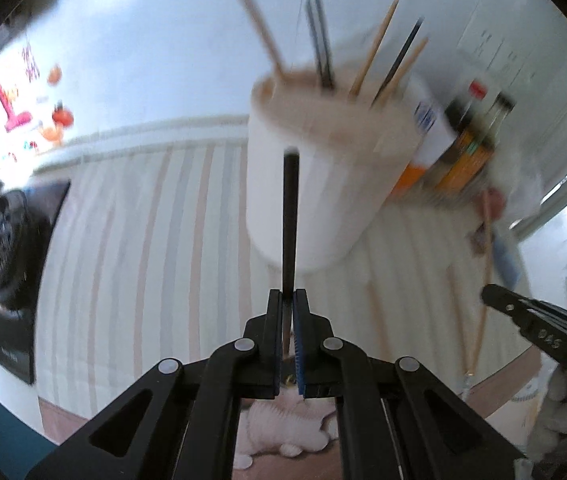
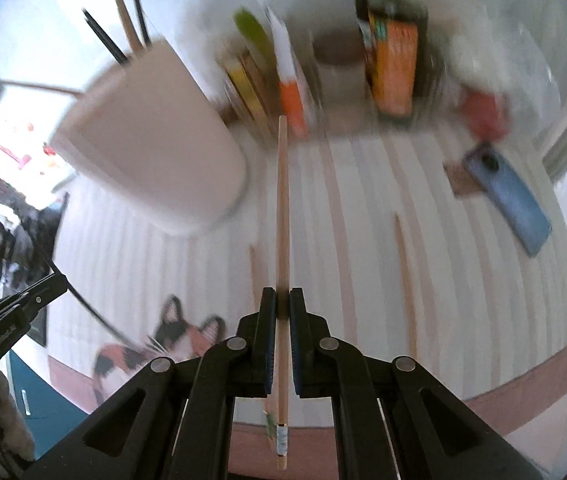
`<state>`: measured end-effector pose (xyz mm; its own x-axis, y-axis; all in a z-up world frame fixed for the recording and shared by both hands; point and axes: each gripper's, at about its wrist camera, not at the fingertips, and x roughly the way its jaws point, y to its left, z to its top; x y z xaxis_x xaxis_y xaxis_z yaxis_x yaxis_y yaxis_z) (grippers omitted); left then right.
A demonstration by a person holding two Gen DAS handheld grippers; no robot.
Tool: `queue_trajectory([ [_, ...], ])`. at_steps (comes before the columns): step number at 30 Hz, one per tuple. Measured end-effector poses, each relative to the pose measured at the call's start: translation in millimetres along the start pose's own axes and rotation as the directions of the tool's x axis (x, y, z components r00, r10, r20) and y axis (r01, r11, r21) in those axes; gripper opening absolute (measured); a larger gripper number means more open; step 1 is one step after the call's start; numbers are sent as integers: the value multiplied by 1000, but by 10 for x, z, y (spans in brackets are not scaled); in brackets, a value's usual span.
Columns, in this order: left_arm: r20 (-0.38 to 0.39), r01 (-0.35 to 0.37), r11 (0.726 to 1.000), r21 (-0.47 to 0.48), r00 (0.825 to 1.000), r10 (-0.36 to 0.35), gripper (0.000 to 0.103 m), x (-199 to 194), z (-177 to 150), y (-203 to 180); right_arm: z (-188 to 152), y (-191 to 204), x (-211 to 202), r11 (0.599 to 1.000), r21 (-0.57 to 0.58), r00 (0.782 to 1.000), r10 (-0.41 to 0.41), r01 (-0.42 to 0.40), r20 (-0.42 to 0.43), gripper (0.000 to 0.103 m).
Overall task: Organize utensils
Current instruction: 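Lift both chopsticks and carry them above the cream holder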
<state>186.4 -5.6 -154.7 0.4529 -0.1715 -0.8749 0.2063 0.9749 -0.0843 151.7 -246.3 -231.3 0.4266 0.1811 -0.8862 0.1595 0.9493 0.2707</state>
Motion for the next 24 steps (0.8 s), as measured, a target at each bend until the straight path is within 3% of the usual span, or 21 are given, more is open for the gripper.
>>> queue_trajectory([
  [8,149,63,997,40,987,-69,2,-571,466,-177,562,304,-398,998,-38,988,58,-53,143,7],
  [15,243,122,988,91,960,-141,2,-1067,781,-354,981,568,-759,994,-63,960,106,-92,259,7],
  [19,299,113,989,100,944,-138,2,-1249,1041,-389,1213,681,-955,991,-70,939,128,-111,320,7],
  [24,328,97,992,80,937,-118,0,-1253,1376,-346,1515,801,-1045,989,-61,912,148,-135,382,7],
])
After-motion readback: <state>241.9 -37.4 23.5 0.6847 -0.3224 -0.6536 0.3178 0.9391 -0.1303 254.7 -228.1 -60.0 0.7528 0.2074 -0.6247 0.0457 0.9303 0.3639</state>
